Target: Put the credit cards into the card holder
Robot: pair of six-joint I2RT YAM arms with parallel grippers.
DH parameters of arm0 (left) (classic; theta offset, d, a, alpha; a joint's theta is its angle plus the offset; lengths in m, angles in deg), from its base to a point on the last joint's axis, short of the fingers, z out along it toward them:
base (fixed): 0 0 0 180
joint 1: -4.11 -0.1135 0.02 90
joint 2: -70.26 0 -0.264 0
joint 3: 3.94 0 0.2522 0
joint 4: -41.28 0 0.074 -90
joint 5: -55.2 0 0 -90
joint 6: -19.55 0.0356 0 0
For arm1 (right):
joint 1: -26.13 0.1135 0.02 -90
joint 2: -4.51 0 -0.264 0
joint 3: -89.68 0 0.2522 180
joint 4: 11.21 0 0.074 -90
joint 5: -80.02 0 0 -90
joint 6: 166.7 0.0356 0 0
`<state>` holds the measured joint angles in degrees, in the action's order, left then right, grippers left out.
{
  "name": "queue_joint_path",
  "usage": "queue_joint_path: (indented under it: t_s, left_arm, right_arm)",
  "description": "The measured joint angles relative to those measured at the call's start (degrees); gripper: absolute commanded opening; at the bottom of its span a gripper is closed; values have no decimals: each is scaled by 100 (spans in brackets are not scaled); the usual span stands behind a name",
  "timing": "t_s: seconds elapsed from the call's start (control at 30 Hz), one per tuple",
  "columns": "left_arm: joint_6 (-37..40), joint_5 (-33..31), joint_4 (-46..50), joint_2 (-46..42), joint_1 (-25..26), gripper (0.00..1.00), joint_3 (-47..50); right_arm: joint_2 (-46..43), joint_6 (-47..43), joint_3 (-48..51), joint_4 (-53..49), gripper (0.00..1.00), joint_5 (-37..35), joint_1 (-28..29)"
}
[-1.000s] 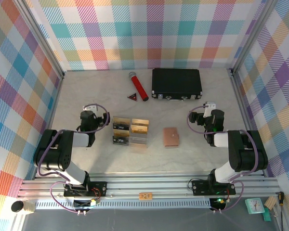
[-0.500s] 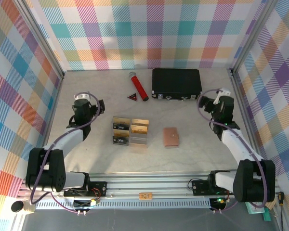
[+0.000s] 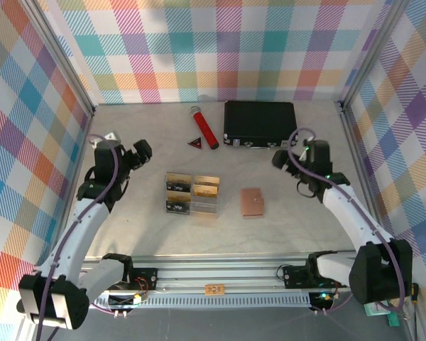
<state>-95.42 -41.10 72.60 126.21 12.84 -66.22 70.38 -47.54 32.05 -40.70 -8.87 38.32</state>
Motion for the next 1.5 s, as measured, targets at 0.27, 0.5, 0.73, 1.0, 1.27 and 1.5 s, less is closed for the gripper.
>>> queue_joint_path:
  t_s: [0.27,0.5,0.73,1.0,1.27,1.5]
  left_arm:
    - [-483,581,577,-739,717,100,1049]
    - [-649,487,649,-793,1447,100,1611]
    - [-739,369,398,-723,1668,100,1720]
    - [-734,369,-337,-142,1681,100,1718]
    - [-710,304,-892,254,1681,100,1633]
    - [-669,280,-1215,715,1681,100,1486]
  right_arm:
    - [-501,96,938,-210,96,-48,1856]
    - [-455,155,1239,-223,97,-678,3593]
    - [289,155,1237,210,97,-1182,4489]
    - [1458,109,789,708,98,-1762,5104]
    - [2085,-26,549,1115,98,-2205,5206]
    - [2468,-37,400,1211,99,-2638,5206]
